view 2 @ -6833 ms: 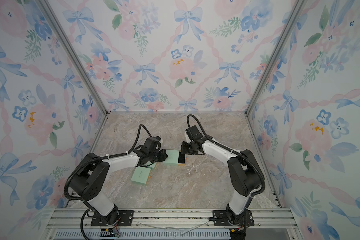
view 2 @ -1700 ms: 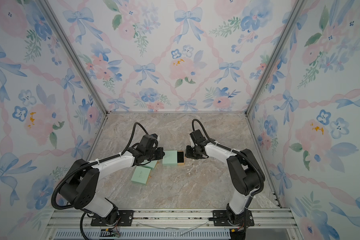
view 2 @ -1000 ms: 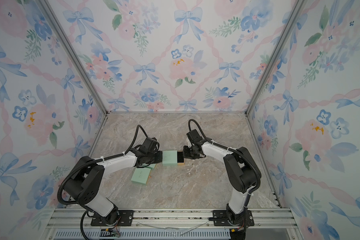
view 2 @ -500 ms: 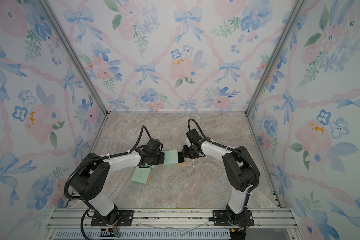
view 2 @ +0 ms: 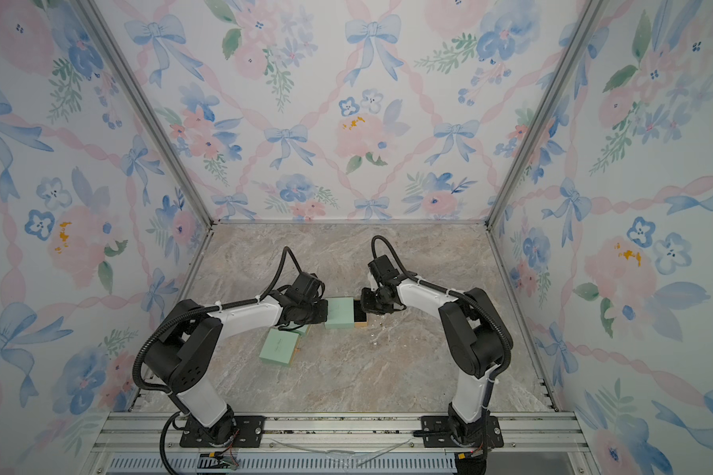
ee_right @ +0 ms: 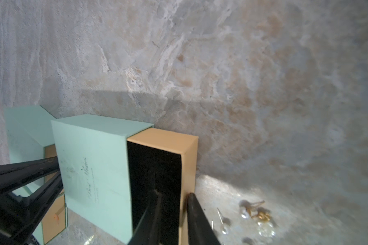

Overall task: Take out the earrings from the drawer-style jewelry box
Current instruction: Close the drawer of the jewelry box.

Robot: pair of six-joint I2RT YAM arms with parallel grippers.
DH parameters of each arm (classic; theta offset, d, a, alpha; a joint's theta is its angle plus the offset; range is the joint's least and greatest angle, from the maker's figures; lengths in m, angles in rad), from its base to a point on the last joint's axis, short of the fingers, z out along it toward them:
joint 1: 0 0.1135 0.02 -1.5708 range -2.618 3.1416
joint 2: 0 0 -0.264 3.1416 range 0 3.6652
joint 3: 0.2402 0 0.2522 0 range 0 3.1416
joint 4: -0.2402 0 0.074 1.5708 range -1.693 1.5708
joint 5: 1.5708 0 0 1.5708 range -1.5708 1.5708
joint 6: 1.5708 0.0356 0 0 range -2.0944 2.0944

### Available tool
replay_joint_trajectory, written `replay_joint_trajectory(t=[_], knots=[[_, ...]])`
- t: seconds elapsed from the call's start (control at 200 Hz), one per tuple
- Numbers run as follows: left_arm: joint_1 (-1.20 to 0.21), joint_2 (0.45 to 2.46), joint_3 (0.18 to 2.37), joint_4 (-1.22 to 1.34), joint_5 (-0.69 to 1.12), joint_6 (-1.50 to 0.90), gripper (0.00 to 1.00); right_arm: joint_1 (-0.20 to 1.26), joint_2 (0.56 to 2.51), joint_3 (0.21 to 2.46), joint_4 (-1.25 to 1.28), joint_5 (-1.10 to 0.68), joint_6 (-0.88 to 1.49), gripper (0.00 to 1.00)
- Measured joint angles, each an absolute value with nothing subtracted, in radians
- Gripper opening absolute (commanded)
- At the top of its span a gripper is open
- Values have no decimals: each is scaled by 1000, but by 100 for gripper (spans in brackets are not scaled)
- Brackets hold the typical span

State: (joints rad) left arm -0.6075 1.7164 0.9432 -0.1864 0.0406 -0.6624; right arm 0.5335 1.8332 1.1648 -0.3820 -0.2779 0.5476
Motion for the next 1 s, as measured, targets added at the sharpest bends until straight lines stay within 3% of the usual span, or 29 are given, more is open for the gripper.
replay_joint_trajectory(t=[1.0], knots=[[-609,1733,962,-182,49,-662,0,524,1835,1153,-343,-319,576,24]])
